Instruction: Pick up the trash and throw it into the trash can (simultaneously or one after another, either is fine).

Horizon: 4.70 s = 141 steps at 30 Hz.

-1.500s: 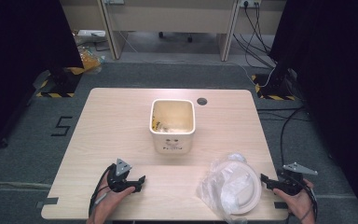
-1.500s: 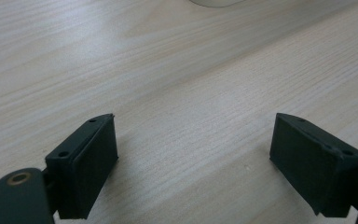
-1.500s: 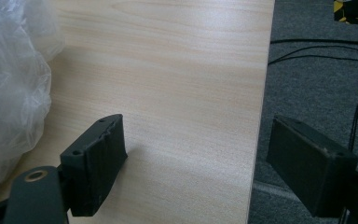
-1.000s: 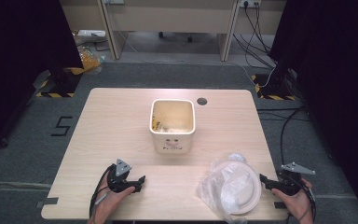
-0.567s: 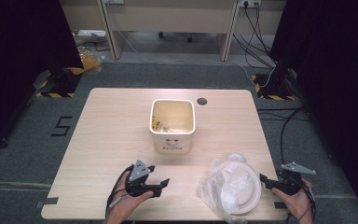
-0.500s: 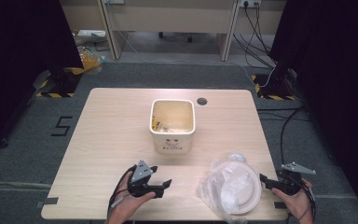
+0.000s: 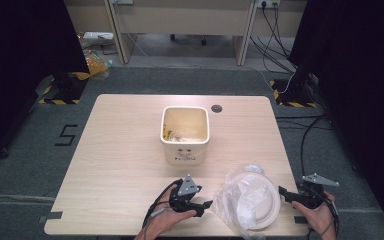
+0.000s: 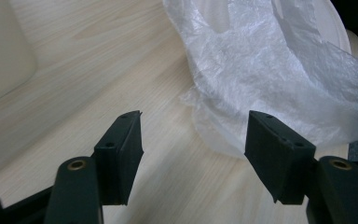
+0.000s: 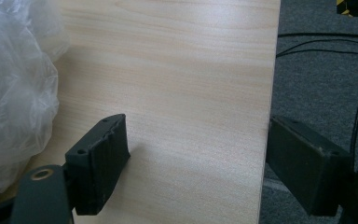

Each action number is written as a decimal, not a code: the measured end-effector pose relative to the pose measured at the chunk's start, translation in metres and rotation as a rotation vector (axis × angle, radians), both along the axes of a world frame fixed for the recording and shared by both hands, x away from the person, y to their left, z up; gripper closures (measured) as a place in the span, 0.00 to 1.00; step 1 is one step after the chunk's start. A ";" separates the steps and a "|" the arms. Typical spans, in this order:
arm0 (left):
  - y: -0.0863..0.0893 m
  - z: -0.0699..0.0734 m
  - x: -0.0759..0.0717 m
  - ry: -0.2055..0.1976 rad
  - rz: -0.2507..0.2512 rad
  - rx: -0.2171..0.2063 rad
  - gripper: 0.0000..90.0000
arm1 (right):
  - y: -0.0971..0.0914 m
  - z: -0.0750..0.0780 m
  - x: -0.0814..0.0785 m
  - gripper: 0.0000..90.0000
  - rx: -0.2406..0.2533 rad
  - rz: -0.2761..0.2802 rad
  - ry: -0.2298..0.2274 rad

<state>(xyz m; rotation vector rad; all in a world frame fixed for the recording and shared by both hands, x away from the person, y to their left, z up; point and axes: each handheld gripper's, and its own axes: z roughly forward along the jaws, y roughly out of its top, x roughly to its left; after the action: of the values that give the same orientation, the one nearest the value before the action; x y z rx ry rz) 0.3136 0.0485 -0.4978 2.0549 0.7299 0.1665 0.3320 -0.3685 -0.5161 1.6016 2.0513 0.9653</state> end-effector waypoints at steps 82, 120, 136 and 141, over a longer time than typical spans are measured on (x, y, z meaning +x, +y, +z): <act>0.127 0.219 0.119 -0.082 0.212 -0.018 0.99 | -0.004 -0.001 0.003 0.24 0.030 0.012 0.013; 0.073 0.131 0.172 0.092 0.242 0.242 0.76 | -0.005 -0.002 0.004 0.24 0.039 0.008 0.019; 0.104 0.163 0.118 0.026 0.238 0.001 0.34 | -0.005 -0.002 0.003 0.24 0.043 0.002 0.021; 0.100 0.156 0.090 0.025 0.191 -0.017 0.33 | -0.007 -0.001 0.000 0.29 0.037 -0.002 0.011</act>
<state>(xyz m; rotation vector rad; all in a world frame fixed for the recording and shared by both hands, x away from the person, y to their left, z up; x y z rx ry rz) 0.4036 0.1489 -0.3415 1.9729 0.9407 0.2421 0.3322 -0.3752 -0.5166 1.6305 2.0504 1.0020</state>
